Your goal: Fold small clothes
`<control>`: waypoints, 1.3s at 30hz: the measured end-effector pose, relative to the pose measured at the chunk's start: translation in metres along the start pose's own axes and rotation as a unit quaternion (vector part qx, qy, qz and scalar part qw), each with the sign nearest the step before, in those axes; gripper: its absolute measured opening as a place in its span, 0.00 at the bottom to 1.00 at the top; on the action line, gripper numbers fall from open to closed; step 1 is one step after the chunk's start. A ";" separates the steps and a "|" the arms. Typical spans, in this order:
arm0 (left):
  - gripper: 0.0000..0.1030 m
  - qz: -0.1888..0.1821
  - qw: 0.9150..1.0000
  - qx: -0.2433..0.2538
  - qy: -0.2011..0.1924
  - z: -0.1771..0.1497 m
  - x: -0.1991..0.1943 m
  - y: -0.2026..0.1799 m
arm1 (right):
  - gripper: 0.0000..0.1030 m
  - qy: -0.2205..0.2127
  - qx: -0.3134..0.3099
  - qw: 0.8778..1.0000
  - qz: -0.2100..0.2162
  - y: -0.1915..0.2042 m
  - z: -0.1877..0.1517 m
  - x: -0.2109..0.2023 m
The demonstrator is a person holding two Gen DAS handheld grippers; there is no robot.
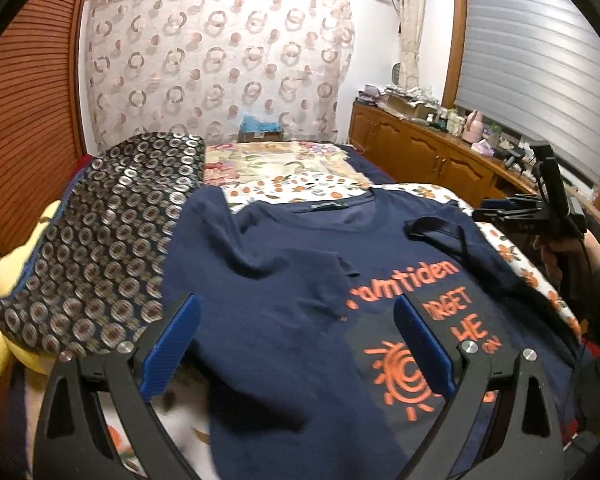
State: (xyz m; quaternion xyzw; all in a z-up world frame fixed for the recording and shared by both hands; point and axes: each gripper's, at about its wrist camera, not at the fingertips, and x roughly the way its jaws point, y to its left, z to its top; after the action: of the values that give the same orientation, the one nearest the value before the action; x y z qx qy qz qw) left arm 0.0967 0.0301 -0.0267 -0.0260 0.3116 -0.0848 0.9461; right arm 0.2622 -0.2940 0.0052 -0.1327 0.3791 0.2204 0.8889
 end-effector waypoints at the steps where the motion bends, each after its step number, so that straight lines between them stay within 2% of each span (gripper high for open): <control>1: 0.95 0.002 1.000 0.003 0.001 0.004 0.002 0.006 | 0.49 0.004 0.004 1.000 -0.006 -0.005 -0.002 0.005; 7: 0.94 0.003 1.000 0.009 0.017 0.032 0.013 0.035 | 0.49 0.037 0.031 0.999 -0.020 -0.027 -0.015 0.036; 10: 0.87 0.003 1.000 0.011 0.024 0.046 0.021 0.046 | 0.49 0.050 0.040 0.998 -0.021 -0.033 -0.022 0.045; 12: 0.86 -0.004 0.999 0.009 0.035 0.054 0.029 0.052 | 0.50 0.045 0.050 0.998 -0.012 -0.037 -0.024 0.044; 16: 0.85 0.013 0.998 0.028 0.060 0.064 0.051 0.056 | 0.50 0.042 0.061 0.997 -0.001 -0.041 -0.025 0.043; 17: 0.82 0.015 0.997 0.030 0.069 0.065 0.058 0.057 | 0.50 0.043 0.060 0.997 -0.001 -0.041 -0.025 0.043; 18: 0.66 0.019 0.996 0.035 0.081 0.067 0.067 0.057 | 0.50 0.043 0.058 0.997 -0.001 -0.040 -0.024 0.042; 21: 0.50 0.038 0.993 0.039 0.103 0.068 0.085 0.063 | 0.50 0.048 0.057 0.997 -0.002 -0.044 -0.019 0.045; 26: 0.48 0.046 0.989 0.045 0.130 0.069 0.105 0.065 | 0.50 0.051 0.066 0.997 -0.004 -0.050 -0.014 0.053; 27: 0.40 0.047 0.989 0.049 0.133 0.069 0.107 0.064 | 0.50 0.052 0.066 0.996 -0.004 -0.051 -0.014 0.054; 28: 0.21 0.052 0.988 0.057 0.131 0.068 0.108 0.062 | 0.50 0.052 0.066 0.996 -0.003 -0.051 -0.013 0.055; 30: 0.07 0.048 0.988 0.062 0.132 0.070 0.108 0.061 | 0.50 0.053 0.069 0.996 -0.001 -0.053 -0.010 0.057; 34: 0.01 0.040 0.989 0.082 0.116 0.077 0.098 0.051 | 0.50 0.056 0.076 0.996 0.001 -0.055 -0.004 0.062; 39: 0.00 0.043 0.996 0.073 0.037 0.095 0.058 0.042 | 0.50 0.056 0.075 0.996 -0.003 -0.054 0.001 0.066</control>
State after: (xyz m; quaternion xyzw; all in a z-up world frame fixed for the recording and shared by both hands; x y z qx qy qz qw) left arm 0.2049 0.0614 0.0118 0.0596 0.3407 -0.0678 0.9358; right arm 0.3299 -0.3217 -0.0390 -0.0784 0.4437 0.1812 0.8742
